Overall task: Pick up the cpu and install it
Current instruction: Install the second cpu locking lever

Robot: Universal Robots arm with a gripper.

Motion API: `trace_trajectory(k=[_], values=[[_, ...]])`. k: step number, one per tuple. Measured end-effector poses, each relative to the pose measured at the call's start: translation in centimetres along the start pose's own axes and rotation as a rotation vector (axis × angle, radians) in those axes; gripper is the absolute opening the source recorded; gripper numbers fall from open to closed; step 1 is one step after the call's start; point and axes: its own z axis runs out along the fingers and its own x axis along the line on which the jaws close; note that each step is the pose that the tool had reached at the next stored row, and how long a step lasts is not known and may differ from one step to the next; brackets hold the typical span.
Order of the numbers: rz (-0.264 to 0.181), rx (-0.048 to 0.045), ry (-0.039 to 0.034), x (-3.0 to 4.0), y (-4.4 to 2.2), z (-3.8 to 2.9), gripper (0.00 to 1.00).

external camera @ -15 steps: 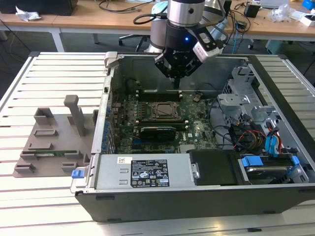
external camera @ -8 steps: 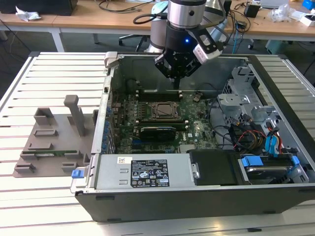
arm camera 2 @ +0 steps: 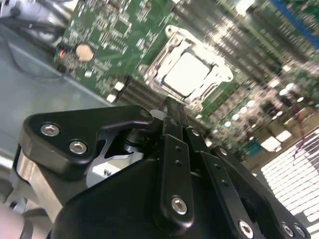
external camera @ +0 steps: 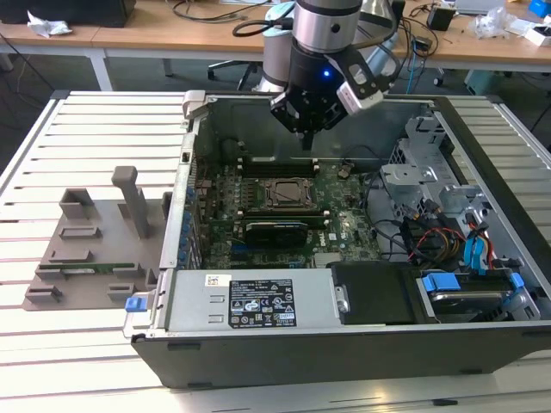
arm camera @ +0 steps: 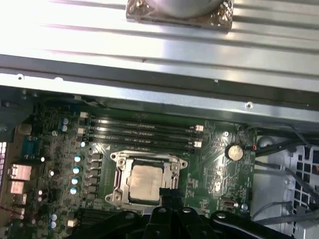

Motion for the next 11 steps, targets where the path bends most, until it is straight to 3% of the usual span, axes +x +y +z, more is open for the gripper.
trace_trajectory(k=[2,4,7,10,11], values=[[0.001,-0.0295,-0.0026,0.0,0.0,0.01,0.11],[0.001,-0.0423,-0.0037,0.01,0.0,0.02,0.11],[0.001,-0.043,-0.0038,0.03,-0.28,0.0,0.11],[0.001,-0.0426,-0.0037,0.15,-0.99,-0.05,0.11],[0.001,-0.0407,-0.0035,0.21,-1.5,-0.09,0.11]])
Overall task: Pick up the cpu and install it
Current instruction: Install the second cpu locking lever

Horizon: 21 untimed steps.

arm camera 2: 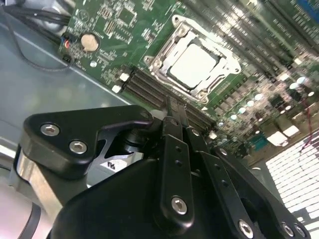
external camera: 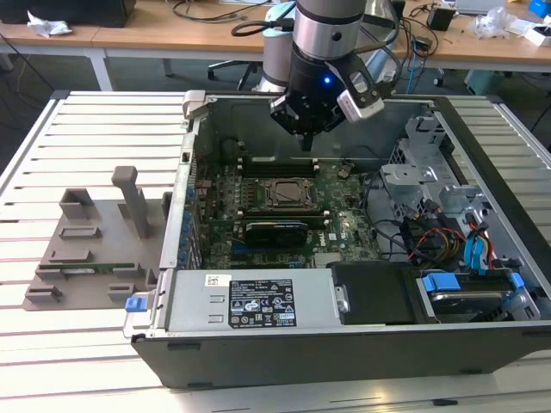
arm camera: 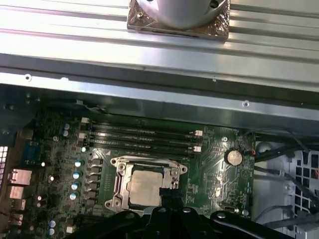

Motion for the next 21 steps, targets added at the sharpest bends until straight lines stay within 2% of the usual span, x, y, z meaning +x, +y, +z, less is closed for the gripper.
trace_trajectory(k=[3,4,5,7,13,21], values=[[0.0,0.005,0.0004,0.11,-0.81,-0.1,0.11],[0.0,0.0106,0.0009,0.12,-0.99,-0.12,0.11],[0.0,0.0232,0.0019,0.14,-1.05,-0.13,0.11],[-0.001,0.0589,0.0052,0.14,-1.2,-0.14,0.11],[-0.001,0.0589,0.0051,0.23,-1.9,-0.14,0.11],[-0.001,0.0588,0.005,0.28,-2.35,-0.02,0.11]])
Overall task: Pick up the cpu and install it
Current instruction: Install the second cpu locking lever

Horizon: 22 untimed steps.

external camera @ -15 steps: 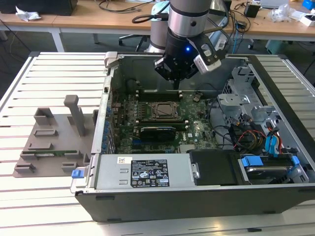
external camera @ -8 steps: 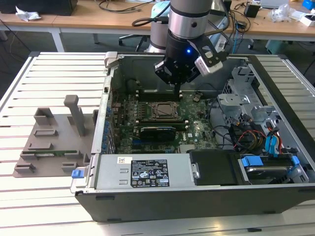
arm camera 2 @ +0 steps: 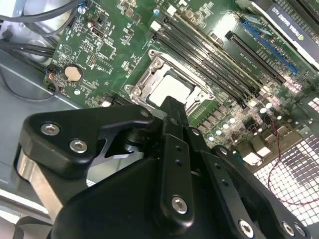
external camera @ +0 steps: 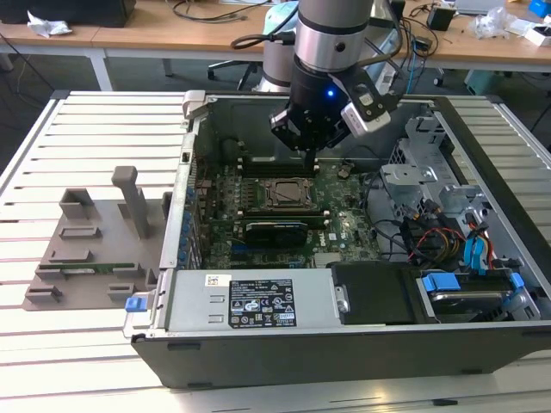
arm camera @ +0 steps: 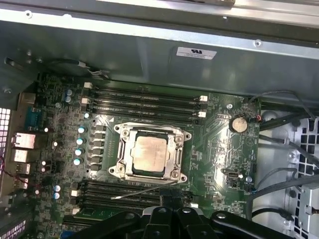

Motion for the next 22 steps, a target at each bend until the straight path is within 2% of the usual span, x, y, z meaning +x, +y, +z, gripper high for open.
trace_trajectory(k=[4,8,11,22], values=[[0.0,0.0002,0.0002,0.02,-0.24,0.3,0.11],[0.0,0.0001,0.0001,0.1,-0.69,1.05,0.11],[0.0,0.0,0.0,0.42,-1.6,1.95,0.11],[0.0,0.0002,0.0002,1.77,-2.35,4.03,0.11]])
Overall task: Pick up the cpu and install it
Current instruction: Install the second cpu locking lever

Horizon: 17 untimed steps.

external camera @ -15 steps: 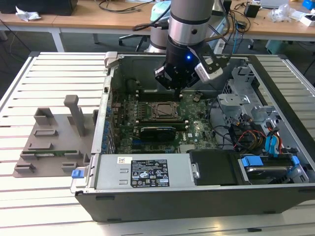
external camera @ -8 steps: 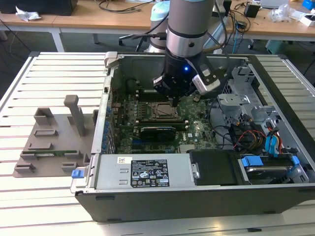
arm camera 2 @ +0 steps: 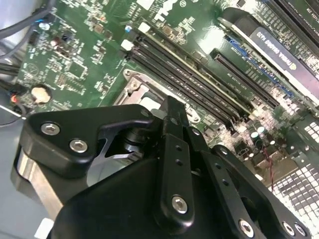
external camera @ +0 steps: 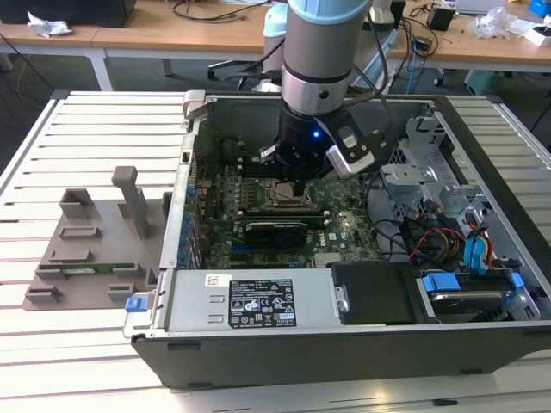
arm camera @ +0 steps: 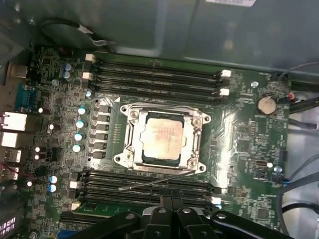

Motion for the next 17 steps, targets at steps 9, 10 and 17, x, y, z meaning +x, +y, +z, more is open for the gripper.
trace_trajectory(k=[9,10,17], values=[[0.0,0.0,0.0,2.07,0.08,2.17,0.11],[0.0,0.0,0.0,2.44,0.14,2.5,0.11],[0.0,-0.0008,-0.0001,4.44,0.31,4.28,0.11]])
